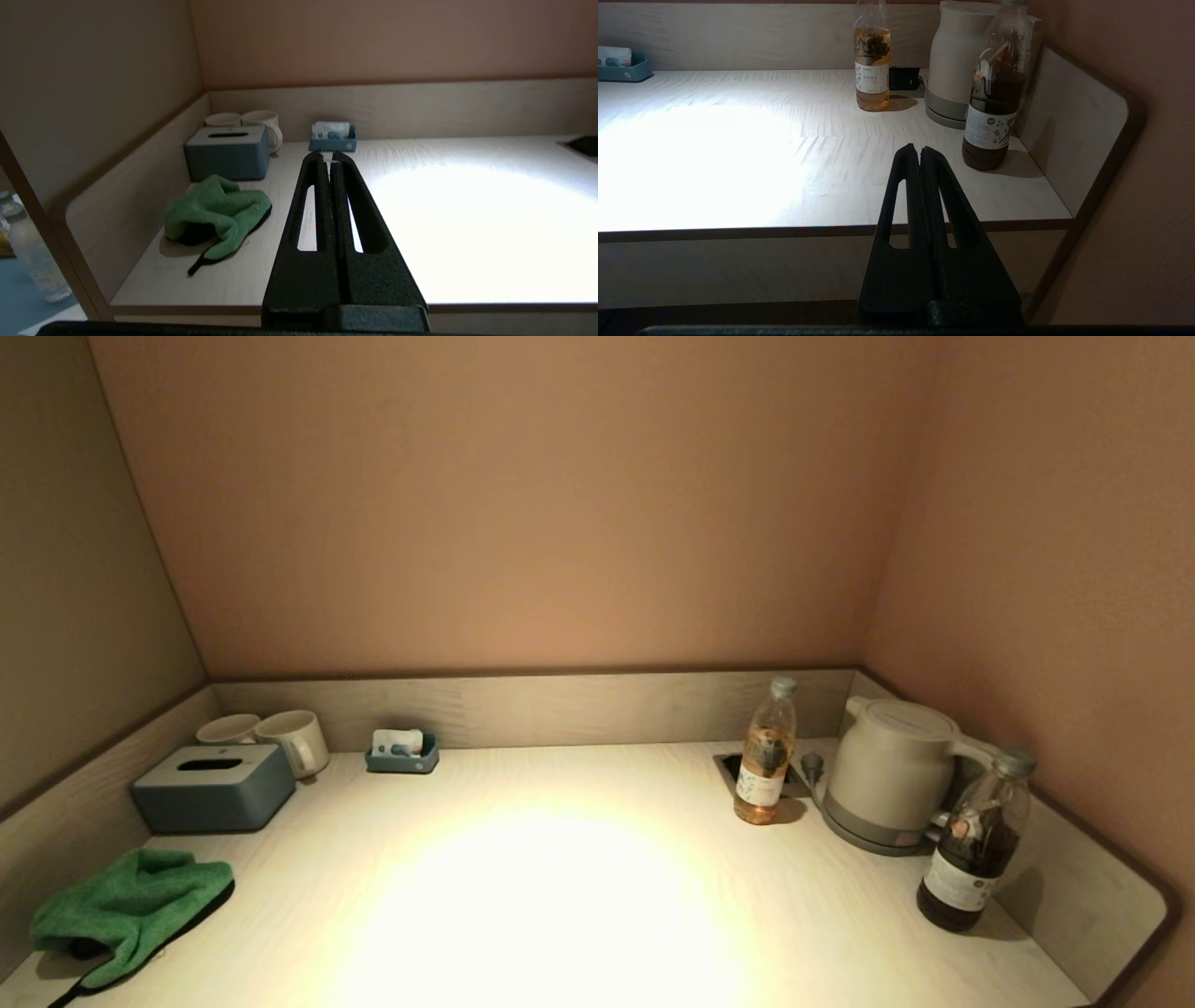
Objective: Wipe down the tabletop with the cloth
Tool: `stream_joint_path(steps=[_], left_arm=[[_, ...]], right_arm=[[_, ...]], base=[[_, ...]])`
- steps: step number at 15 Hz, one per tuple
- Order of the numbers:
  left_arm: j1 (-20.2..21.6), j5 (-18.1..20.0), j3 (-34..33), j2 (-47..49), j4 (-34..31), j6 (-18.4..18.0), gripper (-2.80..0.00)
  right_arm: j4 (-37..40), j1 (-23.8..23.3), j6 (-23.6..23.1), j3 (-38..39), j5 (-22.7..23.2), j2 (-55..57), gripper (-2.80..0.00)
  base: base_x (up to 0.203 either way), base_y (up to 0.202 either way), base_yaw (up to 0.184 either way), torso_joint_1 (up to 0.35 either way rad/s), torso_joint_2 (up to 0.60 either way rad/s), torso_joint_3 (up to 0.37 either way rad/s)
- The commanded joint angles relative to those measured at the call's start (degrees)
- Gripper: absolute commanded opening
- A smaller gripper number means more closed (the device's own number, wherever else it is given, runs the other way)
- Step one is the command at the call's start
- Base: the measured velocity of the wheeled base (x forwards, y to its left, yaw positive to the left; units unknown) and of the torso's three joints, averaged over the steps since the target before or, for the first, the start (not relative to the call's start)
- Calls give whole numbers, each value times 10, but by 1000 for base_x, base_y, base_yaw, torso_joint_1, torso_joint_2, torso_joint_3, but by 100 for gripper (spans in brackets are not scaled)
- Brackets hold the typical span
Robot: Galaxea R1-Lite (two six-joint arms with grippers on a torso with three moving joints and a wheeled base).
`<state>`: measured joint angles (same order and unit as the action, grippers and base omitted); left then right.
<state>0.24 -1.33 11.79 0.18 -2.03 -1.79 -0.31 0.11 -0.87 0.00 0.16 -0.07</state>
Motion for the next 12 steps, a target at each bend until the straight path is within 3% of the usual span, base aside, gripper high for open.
stream_joint_path(steps=[1,6,12], left_arm=[[0,2,-32,-1,0,-2,-280],[0,3,-118,-1,78,-9,-280],[0,8,-117,-1,21,-8,-280]], right_arm=[[0,1,0,0,0,1,-280],[0,1,0,0,0,1,-280],[0,1,0,0,0,1,-280]], base=[[0,0,0,0,0,0],[0,0,0,0,0,0],[0,0,0,0,0,0]])
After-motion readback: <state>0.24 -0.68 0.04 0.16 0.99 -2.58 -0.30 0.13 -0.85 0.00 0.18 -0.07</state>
